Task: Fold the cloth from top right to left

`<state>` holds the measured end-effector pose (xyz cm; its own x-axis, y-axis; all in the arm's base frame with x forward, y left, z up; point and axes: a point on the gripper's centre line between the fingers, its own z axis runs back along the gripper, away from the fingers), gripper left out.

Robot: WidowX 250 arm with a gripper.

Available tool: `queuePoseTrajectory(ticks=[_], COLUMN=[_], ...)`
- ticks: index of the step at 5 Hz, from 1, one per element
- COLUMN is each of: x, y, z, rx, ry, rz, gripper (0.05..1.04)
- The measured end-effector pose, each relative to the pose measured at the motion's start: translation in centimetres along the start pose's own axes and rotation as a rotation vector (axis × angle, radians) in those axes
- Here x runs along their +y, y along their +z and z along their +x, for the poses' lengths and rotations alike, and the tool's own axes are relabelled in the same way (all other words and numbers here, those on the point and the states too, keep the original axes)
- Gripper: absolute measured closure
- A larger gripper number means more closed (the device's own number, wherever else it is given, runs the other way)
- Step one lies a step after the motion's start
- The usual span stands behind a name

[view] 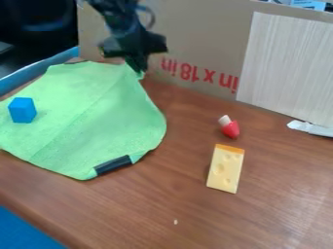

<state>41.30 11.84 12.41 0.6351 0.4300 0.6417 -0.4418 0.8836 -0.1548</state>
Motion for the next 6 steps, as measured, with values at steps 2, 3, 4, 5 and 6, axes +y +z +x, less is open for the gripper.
queuePoseTrajectory(ticks=[2, 3, 4, 5, 6], x=[5.1, 7.7, 11.3, 14.0, 16.7], y=[2.4, 2.6, 4.8, 6.1, 7.2], z=[0.7, 0.3, -1.1, -2.2, -3.1], rx=[-0.015, 0.015, 0.074, 0.137, 0.162], ry=[0.058, 0.064, 0.059, 0.070, 0.049], rz=[-0.041, -0.030, -0.011, 0.004, 0.026], gripper=[1.033, 1.033, 1.033, 1.033, 1.033])
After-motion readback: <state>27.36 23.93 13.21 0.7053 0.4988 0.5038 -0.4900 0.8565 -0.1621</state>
